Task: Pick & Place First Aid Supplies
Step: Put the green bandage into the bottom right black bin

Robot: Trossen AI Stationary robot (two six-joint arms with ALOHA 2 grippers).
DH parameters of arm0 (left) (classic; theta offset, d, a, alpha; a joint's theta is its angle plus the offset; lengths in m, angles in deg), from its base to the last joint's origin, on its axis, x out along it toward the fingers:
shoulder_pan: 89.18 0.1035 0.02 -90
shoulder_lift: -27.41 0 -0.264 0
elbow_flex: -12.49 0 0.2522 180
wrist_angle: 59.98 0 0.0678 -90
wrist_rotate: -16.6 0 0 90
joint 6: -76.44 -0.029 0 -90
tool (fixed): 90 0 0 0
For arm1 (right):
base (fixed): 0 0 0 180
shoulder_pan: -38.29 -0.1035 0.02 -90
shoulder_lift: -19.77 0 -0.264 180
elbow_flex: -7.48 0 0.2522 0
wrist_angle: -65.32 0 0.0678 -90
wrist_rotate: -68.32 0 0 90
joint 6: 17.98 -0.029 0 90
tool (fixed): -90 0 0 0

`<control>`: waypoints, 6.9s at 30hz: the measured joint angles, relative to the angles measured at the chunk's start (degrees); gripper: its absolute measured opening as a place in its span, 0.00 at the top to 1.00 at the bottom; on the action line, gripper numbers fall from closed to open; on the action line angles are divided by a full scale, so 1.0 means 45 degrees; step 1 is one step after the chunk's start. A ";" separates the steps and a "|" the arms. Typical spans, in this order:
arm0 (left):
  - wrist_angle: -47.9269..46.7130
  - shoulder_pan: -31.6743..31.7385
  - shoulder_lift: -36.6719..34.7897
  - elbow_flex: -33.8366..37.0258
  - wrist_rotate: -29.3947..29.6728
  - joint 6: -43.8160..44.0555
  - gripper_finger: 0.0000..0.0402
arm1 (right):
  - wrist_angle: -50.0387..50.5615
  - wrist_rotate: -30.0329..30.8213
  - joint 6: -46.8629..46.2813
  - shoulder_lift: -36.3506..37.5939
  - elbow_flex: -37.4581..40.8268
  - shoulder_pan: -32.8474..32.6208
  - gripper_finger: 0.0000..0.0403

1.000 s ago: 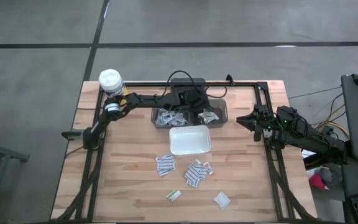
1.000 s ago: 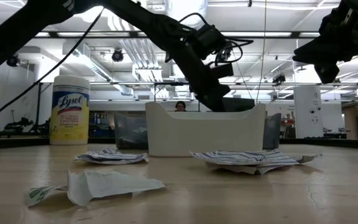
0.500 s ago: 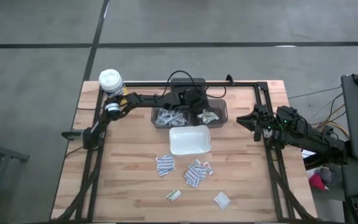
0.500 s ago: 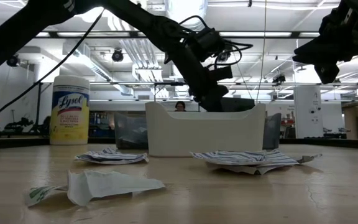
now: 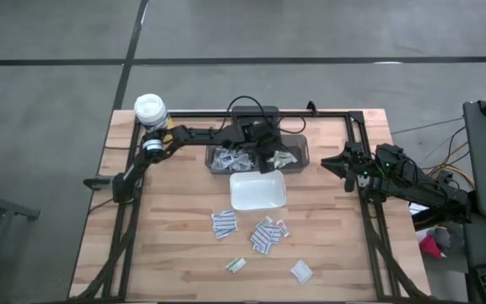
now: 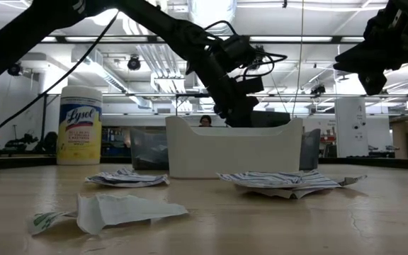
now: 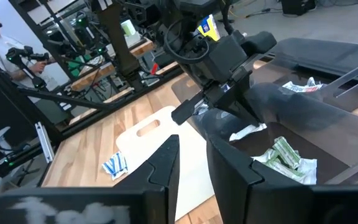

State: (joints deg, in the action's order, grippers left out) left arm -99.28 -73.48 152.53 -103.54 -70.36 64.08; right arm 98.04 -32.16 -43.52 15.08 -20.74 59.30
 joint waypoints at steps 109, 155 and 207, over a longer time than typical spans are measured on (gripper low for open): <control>0.1374 -1.1631 -0.7113 0.8911 0.2448 1.4980 0.76 | 0.0505 -0.0010 -0.2284 0.0000 0.0000 -0.0005 0.82; -0.3190 -1.0827 -0.0345 0.0894 0.1999 1.6746 0.76 | 0.1171 -0.0005 -0.2181 -0.0005 0.0000 0.0000 0.80; -0.2080 -1.0382 -0.0097 0.1870 0.2795 1.6999 0.99 | 0.1375 -0.0005 -0.1705 0.0005 0.0000 -0.0004 0.82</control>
State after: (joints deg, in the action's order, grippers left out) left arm -108.65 -120.20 152.09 -95.12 -57.78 140.58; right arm 104.23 -32.19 -51.19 15.10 -20.74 59.29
